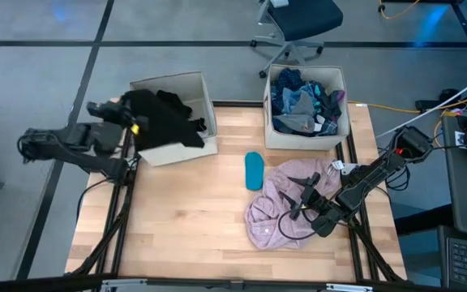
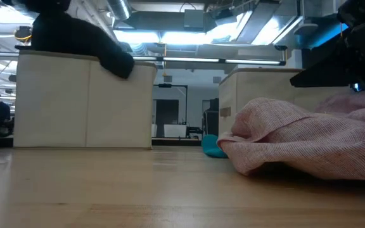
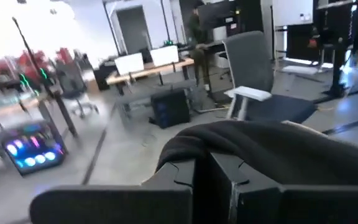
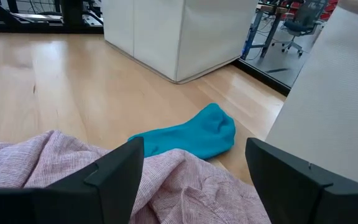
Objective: Sort clothes
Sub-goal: Put the black cloth into the left laundry bin
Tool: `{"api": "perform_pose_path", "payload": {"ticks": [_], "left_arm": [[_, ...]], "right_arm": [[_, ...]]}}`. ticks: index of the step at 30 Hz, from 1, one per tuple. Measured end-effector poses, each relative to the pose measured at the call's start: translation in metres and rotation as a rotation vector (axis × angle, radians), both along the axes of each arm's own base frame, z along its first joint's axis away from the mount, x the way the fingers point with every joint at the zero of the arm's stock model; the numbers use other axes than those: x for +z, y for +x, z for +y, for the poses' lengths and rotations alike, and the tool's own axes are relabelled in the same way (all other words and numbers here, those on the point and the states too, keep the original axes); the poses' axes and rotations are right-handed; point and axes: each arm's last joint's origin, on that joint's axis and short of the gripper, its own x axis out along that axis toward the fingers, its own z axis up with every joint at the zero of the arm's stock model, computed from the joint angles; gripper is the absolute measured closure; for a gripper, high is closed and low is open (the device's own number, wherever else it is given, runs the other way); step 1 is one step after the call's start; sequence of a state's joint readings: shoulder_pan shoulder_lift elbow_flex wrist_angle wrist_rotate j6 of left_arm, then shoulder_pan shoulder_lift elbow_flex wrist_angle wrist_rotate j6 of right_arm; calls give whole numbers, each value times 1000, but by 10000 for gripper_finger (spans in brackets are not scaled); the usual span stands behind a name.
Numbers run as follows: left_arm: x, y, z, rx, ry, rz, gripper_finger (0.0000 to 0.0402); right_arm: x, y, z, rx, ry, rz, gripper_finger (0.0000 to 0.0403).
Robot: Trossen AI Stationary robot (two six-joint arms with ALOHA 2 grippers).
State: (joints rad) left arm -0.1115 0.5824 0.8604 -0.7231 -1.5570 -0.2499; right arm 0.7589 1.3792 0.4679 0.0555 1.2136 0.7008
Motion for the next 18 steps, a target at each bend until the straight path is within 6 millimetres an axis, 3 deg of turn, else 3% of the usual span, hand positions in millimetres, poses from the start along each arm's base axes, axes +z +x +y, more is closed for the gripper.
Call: {"api": "perform_pose_path", "payload": {"ticks": [4,8,12,18], "left_arm": [[2,-13,5,-103,-74,-71,378],[1,-14,6,-176,-127,-95,330],[-3,-4,8,-240,-178,-55,271],[-11,15,5,-513,-388,-75,217]], "right_arm": [[0,0,0,-1,0,-1,123],[0,0,0,-2,-1,-2,123],[0,0,0,-2,1,-5,123],[0,0,0,-2,3,-6,123]]}}
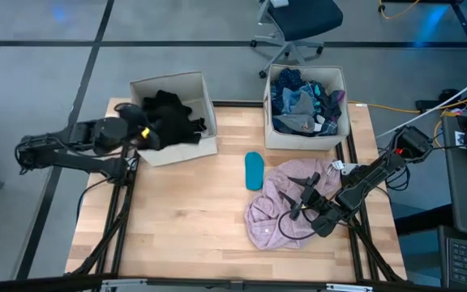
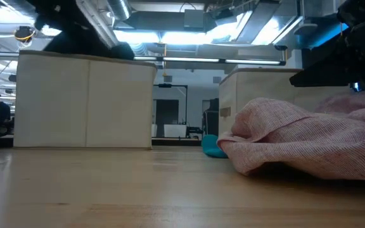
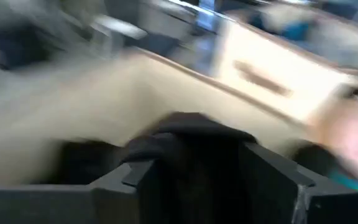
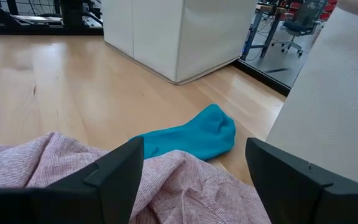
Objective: Sort clothes
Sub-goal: Put the black cloth into the left laundry bin, then put the light blue sock into the right laundry bin
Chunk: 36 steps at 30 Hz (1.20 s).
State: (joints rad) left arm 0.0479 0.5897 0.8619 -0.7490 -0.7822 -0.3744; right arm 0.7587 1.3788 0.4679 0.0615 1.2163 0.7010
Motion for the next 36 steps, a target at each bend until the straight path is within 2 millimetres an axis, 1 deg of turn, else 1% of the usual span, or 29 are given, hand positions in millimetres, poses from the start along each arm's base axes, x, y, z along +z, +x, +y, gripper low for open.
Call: {"api": "perform_pose_path", "payload": {"ticks": [3,6,13,19,22,25,27,29,33,36], "left_arm": [[-3,7,-4,-150,-139,-37,211],[-8,11,-6,-197,-221,-11,210],[-18,30,-8,-224,-186,133,210],[-28,54,-12,-334,-264,190,210],[-19,69,-20,-444,-208,99,210],[-8,86,-32,-578,-112,-14,210],[-4,98,-41,-642,-49,-51,210],[-7,108,-49,-681,-16,-43,210],[-18,126,-61,-703,-20,-15,210],[-33,139,-70,-710,-52,39,210]], "right_arm": [[0,0,0,2,1,2,123],[0,0,0,2,1,3,123],[0,0,0,3,-2,5,123],[0,0,0,3,-2,5,123],[0,0,0,-1,-6,2,123],[0,0,0,-1,-6,2,123],[0,0,0,-1,-7,2,123],[0,0,0,-1,-9,4,123],[0,0,0,5,-6,8,123],[0,0,0,5,-5,8,123]]}}
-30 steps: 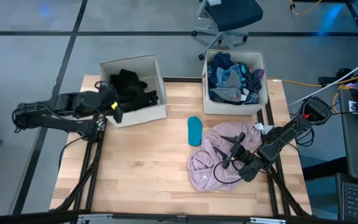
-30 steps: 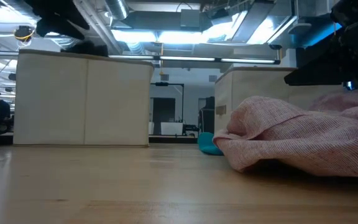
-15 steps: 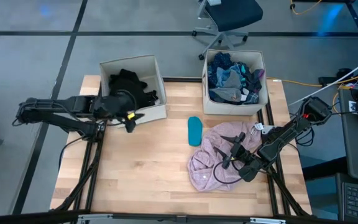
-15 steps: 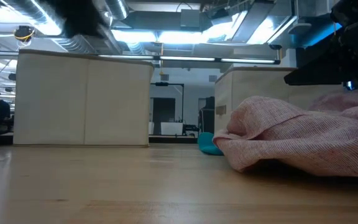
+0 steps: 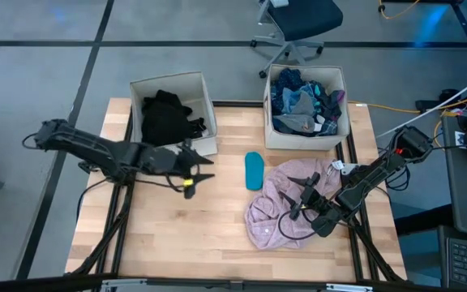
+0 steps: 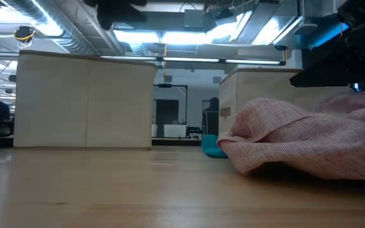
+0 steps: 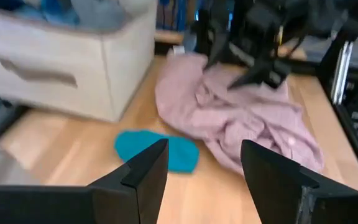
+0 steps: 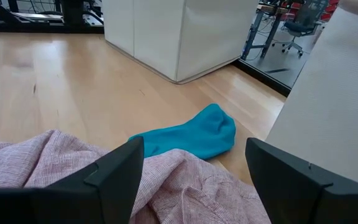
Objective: Sort clothes
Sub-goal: Put the light blue sock into the right laundry bin
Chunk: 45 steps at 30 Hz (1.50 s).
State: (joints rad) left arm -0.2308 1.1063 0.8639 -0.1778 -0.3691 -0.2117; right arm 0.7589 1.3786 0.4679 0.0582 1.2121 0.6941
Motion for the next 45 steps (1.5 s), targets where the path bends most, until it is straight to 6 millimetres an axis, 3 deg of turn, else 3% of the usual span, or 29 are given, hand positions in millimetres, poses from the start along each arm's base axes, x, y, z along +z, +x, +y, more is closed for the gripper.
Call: {"api": "perform_pose_path", "payload": {"ticks": [11,20,27,34,42,45], "left_arm": [[-49,50,-41,-97,12,33,210],[-89,79,-56,-103,-6,25,210],[-126,97,-61,-98,4,59,210],[-165,118,-41,2,14,62,210],[-194,158,1,108,67,106,210],[-207,164,14,149,53,133,210]], "right_arm": [[0,0,0,0,0,0,123],[1,1,1,16,-7,16,123],[20,14,16,163,3,93,123],[37,23,25,224,-11,97,123],[32,24,18,193,11,103,123],[30,26,16,202,27,120,123]]}}
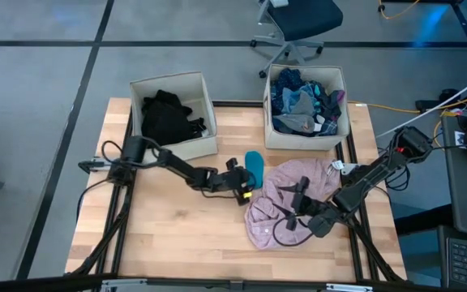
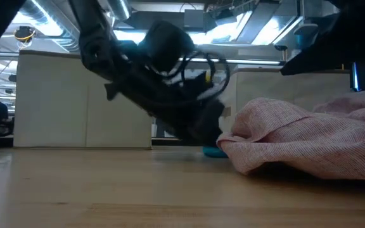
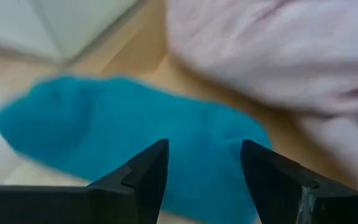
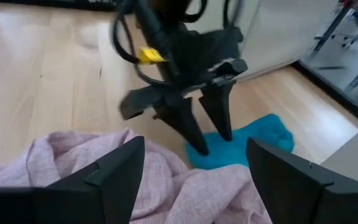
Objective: Sort clothes
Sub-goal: Put the light blue sock into the right laundry bin
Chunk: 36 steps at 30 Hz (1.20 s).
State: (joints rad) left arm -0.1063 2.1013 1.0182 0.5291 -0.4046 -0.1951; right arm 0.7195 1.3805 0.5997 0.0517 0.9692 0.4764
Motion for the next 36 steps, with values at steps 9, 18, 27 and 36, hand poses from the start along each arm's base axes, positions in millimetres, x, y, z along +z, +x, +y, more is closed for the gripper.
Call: {"api": "perform_pose_path", "payload": {"ticks": [9,18,27,36], "left_arm": [[-16,-7,12,54,-60,144,254],[5,-14,-14,-70,1,163,391],[99,-42,-59,-241,41,29,395],[139,-57,-78,-319,72,-106,396]], "right_arm": [[-8,2,1,12,-15,35,123],[-14,5,-1,4,-40,56,123],[4,19,2,101,-244,103,123],[22,54,-20,243,-120,36,123]]}}
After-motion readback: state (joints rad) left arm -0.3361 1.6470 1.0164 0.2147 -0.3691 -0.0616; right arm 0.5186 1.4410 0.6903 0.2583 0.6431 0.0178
